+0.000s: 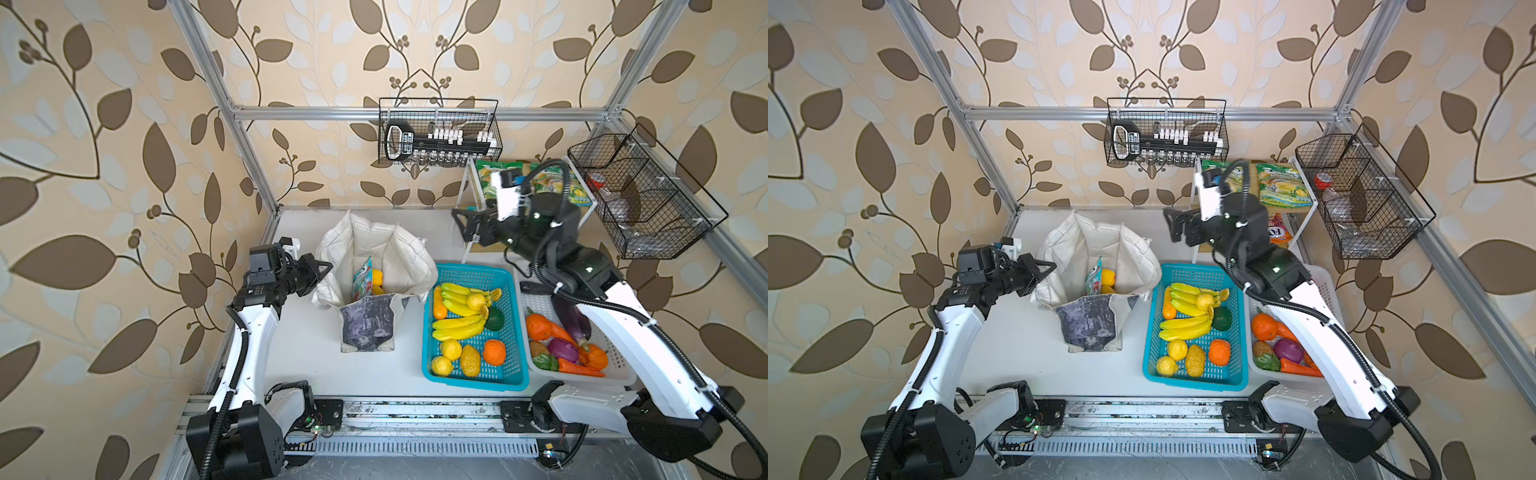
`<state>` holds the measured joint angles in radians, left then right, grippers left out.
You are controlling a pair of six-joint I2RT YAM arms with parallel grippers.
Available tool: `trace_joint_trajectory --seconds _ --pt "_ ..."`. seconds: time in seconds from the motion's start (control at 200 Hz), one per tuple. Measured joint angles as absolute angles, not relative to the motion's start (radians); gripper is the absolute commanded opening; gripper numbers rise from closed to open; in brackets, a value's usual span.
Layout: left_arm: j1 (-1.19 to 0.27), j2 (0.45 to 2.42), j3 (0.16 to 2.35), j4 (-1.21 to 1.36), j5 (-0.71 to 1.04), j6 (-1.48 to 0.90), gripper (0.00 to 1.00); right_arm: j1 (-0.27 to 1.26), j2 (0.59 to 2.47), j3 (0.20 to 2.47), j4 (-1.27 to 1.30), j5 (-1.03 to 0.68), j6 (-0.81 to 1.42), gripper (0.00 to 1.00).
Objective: Place the food into the grocery bag and tie it
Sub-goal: 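Move the right gripper back to the shelf over the green Spring Tea candy bag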
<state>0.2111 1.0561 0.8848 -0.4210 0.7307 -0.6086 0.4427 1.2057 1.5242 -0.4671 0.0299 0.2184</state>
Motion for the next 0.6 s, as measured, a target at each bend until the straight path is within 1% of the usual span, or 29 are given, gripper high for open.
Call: trace_joint_trajectory --seconds 0.15,0.215,0.255,0.325,0.395,0.43,0.495,0.6 --pt "0.211 1.056 0.885 -0.421 0.731 -0.609 0.00 0.159 1.200 1.524 -0.514 -0.107 0.308 1.00" --pt "0.211 1.056 0.885 -0.421 0.731 -0.609 0.00 0.067 1.215 1.524 -0.532 -0.160 0.337 0.99" --pt "0.211 1.056 0.885 -0.421 0.731 -0.609 0.00 0.027 1.225 1.524 -0.536 -0.187 0.354 0.97" --pt "0.211 1.056 0.884 -0.421 0.731 -0.609 0.00 -0.026 1.246 1.524 -0.537 -0.237 0.384 0.91" --pt "0.211 1.056 0.884 -0.420 0.731 -0.609 0.00 -0.063 1.273 1.524 -0.536 -0.289 0.413 0.89" --pt "0.211 1.056 0.884 -0.420 0.731 -0.609 0.00 -0.072 1.286 1.524 -0.536 -0.307 0.424 0.88" --pt "0.211 1.056 0.884 -0.420 0.731 -0.609 0.00 -0.077 1.308 1.520 -0.531 -0.336 0.445 0.82" --pt "0.211 1.056 0.884 -0.421 0.731 -0.609 0.00 -0.077 1.320 1.508 -0.527 -0.366 0.470 0.80"
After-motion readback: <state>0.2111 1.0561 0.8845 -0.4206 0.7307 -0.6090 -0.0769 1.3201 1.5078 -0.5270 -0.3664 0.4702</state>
